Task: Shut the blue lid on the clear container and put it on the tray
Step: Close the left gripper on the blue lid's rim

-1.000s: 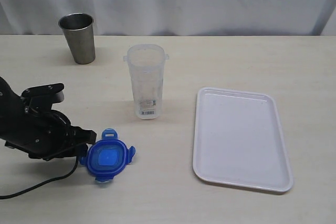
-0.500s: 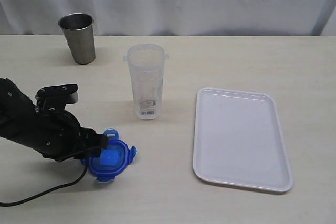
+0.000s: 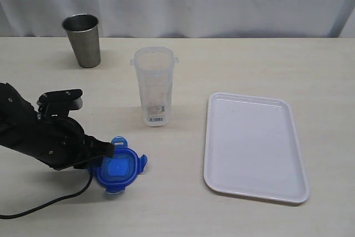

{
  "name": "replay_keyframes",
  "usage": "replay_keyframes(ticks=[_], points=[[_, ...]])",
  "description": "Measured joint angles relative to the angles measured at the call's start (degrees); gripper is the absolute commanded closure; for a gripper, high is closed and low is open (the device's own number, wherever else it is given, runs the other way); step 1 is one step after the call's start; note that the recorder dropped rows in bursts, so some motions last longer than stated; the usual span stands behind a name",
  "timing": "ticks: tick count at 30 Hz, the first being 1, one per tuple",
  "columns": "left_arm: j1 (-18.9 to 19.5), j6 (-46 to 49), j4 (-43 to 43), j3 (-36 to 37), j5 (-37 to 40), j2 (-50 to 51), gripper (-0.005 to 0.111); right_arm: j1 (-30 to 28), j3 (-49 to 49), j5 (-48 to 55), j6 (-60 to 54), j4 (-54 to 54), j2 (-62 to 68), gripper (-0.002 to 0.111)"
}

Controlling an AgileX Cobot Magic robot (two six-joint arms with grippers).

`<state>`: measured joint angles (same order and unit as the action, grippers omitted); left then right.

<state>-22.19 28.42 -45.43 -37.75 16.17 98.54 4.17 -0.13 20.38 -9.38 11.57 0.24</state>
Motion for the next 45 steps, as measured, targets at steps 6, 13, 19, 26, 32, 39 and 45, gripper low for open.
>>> replay_keyframes(ticks=[6, 13, 19, 26, 32, 39, 45], points=[[0.0, 0.0, 0.0, 0.24, 1.18, 0.0, 0.071, 0.0, 0.0, 0.0, 0.0, 0.0, 0.0, 0.104], [0.0, 0.13, -0.26, 0.14, 1.43, 3.12, 0.072, 0.0, 0.0, 0.0, 0.0, 0.0, 0.0, 0.104], [0.0, 0.13, -1.09, 0.04, 0.31, 3.34, 0.072, 0.0, 0.0, 0.0, 0.0, 0.0, 0.0, 0.104], [0.0, 0.13, -2.51, 0.04, 0.21, 3.47, 0.072, 0.0, 0.0, 0.0, 0.0, 0.0, 0.0, 0.104], [0.0, 0.13, -2.83, 0.04, 0.21, 3.59, 0.072, 0.0, 0.0, 0.0, 0.0, 0.0, 0.0, 0.104], [0.0, 1.06, -3.05, 0.04, 0.34, 3.59, 0.072, 0.0, 0.0, 0.0, 0.0, 0.0, 0.0, 0.104], [0.0, 1.48, -3.05, 0.04, 0.43, 3.59, 0.072, 0.0, 0.0, 0.0, 0.0, 0.0, 0.0, 0.104]])
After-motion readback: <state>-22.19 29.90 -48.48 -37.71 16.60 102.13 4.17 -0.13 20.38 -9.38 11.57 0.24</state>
